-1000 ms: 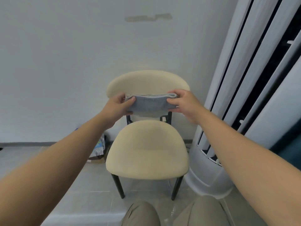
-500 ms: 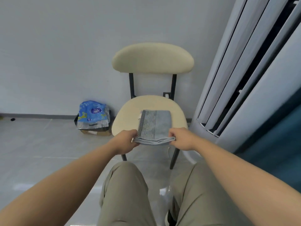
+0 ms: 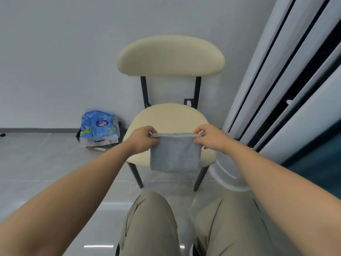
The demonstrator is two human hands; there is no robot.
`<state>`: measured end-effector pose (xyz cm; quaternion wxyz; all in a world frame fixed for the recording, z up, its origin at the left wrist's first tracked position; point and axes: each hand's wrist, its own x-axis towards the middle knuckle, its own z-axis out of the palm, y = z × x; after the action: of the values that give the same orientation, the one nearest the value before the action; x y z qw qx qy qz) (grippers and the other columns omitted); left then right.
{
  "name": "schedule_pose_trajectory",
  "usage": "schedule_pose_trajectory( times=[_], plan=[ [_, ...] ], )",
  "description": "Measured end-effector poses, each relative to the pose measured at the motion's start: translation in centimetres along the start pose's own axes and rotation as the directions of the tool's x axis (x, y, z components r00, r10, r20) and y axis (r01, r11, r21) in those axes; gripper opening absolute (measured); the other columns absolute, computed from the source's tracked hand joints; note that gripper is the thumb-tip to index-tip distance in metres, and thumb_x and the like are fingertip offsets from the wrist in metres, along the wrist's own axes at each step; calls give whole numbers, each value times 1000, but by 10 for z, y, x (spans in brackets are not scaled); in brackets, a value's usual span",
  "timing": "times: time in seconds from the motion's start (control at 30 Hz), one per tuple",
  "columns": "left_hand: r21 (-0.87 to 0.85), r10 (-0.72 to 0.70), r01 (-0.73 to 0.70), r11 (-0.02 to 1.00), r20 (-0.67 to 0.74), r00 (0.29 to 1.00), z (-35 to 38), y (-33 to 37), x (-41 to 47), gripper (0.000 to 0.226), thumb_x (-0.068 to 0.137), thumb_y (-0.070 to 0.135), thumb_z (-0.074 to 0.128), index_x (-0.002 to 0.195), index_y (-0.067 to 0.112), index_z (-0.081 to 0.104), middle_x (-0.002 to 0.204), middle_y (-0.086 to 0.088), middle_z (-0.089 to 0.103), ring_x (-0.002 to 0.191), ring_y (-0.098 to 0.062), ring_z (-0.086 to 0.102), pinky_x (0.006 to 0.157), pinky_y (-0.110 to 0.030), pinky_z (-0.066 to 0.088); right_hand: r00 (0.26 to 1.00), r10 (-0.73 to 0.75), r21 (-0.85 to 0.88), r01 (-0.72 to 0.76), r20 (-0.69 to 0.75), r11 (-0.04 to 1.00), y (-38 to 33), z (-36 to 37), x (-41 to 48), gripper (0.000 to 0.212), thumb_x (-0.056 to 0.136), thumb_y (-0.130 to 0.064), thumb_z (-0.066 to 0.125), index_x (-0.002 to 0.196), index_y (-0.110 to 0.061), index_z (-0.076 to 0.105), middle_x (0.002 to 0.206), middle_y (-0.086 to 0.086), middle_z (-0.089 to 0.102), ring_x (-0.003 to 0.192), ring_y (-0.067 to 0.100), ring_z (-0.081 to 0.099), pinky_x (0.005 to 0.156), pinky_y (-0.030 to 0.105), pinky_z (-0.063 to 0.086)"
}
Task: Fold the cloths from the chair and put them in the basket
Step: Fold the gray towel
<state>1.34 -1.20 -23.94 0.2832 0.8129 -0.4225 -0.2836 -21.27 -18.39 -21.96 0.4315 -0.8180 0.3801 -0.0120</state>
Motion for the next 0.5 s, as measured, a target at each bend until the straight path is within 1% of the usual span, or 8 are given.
schedule_pose_trajectory(
  times=[0.07,0.13,0.17,0.23,0.3,0.37,0.43,0.5],
  plan=[
    [1,-31,31,1000,-10,999,3,-5,28,15,85,24,70,99,20,67,96,-3,69,88,-23,68,74,-43,62,1000,20,6,-20,-21,1000,5,0,28,18,90,-15,67,108,-18,67,100,4,69,89,19,68,72,35,58],
    [42,-57,57,997,2,998,8,-11,54,15,86,23,69,101,18,67,97,-1,67,88,-22,66,76,-43,62,999,36,-37,-37,-13,999,14,4,54,17,91,-17,66,108,-20,67,99,1,69,81,14,68,64,25,51],
    [63,-68,67,996,14,998,12,-15,65,15,86,23,69,101,19,67,98,0,67,88,-21,65,77,-43,62,999,43,-58,-44,-10,997,19,7,66,16,91,-17,66,107,-20,67,99,1,69,78,12,68,61,22,48],
    [87,-86,83,993,33,996,18,-24,84,15,86,24,70,100,19,68,100,1,66,90,-20,64,80,-44,61,999,51,-88,-53,-18,995,29,13,89,15,91,-18,65,106,-21,68,102,0,68,77,10,65,60,19,44],
    [138,-95,88,986,41,995,23,-32,97,17,86,26,70,102,19,69,105,2,66,95,-22,63,83,-42,58,998,55,-126,-58,-25,990,37,18,104,18,93,-19,64,110,-21,68,103,-3,64,83,11,61,67,21,42],
    [203,-87,77,976,41,995,27,-39,107,23,86,28,71,108,20,69,113,1,67,100,-22,62,85,-38,53,998,59,-190,-60,-9,980,45,24,116,27,94,-21,63,121,-19,65,105,-4,60,94,14,55,79,23,39],
    [222,-87,71,973,65,994,31,-45,114,33,87,28,70,119,20,67,123,2,65,104,-22,61,90,-35,50,997,72,-262,-60,34,963,53,30,126,38,96,-24,62,133,-19,59,118,3,60,105,20,55,87,25,39],
    [233,-85,55,971,118,989,31,-48,120,42,89,26,69,130,19,64,131,0,63,113,-23,59,99,-35,47,992,101,-315,-71,81,947,56,34,133,47,95,-25,60,141,-20,54,134,10,50,117,26,55,100,29,42]
  ],
)
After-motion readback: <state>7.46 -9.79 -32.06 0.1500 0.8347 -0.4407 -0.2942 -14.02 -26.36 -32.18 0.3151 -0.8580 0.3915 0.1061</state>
